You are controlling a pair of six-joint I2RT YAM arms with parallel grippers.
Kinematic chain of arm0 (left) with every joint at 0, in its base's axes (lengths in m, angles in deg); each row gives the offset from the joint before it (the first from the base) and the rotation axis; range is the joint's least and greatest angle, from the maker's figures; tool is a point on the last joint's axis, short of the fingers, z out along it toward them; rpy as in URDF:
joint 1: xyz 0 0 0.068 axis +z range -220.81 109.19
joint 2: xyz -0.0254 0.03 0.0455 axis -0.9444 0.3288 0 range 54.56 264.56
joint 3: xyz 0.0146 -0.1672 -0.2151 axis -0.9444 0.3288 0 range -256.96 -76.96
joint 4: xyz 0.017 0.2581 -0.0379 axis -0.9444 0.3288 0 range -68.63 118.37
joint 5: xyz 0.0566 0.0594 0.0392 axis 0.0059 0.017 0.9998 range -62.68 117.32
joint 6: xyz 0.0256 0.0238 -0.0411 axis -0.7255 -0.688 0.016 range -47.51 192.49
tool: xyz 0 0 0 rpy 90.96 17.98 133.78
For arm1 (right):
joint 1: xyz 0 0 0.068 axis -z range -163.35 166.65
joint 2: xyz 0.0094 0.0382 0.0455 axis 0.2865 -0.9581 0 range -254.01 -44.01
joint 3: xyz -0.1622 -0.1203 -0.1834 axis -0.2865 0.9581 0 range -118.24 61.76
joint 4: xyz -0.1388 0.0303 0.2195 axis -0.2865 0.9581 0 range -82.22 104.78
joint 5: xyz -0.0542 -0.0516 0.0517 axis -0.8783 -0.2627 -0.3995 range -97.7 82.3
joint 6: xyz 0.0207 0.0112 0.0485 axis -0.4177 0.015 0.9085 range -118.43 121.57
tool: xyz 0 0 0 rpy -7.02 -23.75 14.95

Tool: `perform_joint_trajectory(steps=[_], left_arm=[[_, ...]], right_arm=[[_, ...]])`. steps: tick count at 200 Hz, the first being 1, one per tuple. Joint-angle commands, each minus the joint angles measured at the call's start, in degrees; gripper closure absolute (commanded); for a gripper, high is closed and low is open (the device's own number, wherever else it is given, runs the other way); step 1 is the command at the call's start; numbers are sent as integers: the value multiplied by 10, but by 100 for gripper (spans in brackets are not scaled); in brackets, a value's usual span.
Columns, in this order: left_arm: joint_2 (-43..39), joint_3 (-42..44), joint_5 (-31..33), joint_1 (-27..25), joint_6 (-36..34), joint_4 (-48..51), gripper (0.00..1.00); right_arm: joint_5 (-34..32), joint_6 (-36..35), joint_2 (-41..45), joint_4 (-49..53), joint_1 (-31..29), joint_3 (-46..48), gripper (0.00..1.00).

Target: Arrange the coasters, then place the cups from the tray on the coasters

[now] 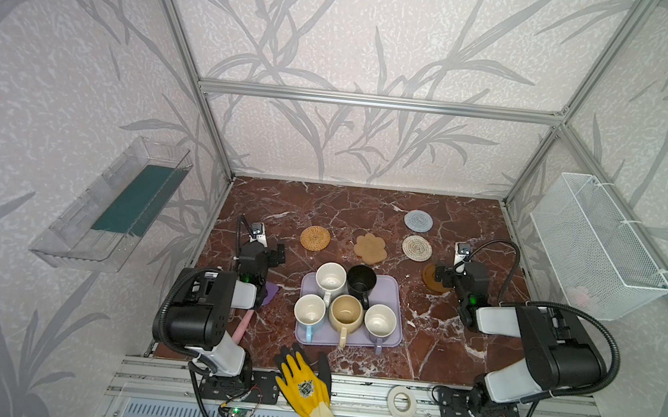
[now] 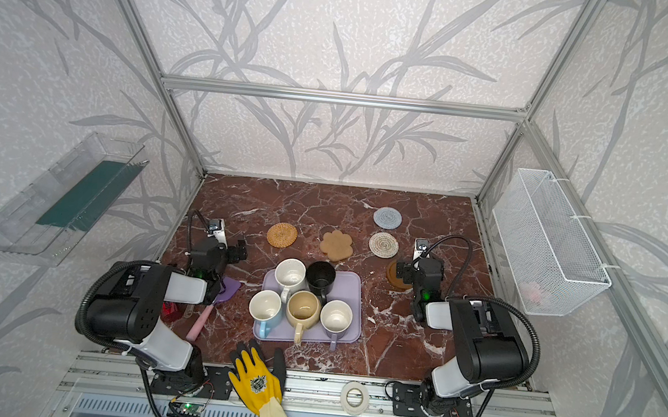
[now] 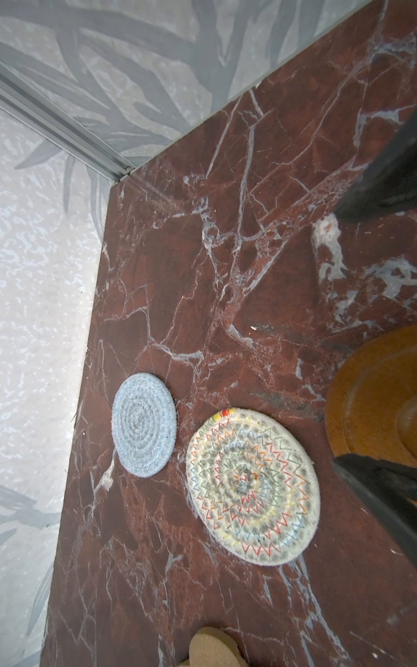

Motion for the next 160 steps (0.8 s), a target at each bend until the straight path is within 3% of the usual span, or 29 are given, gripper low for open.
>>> perform_joint_trajectory(steps=[1,160], left_arm=[[-10,-3,5,-2,-7,-9,1],[-10,-4,9,-2,-5,-9,1]], right_arm=[[-1,3,4,-8,2,-9,1],[0,3,4,-8,2,-10,1]])
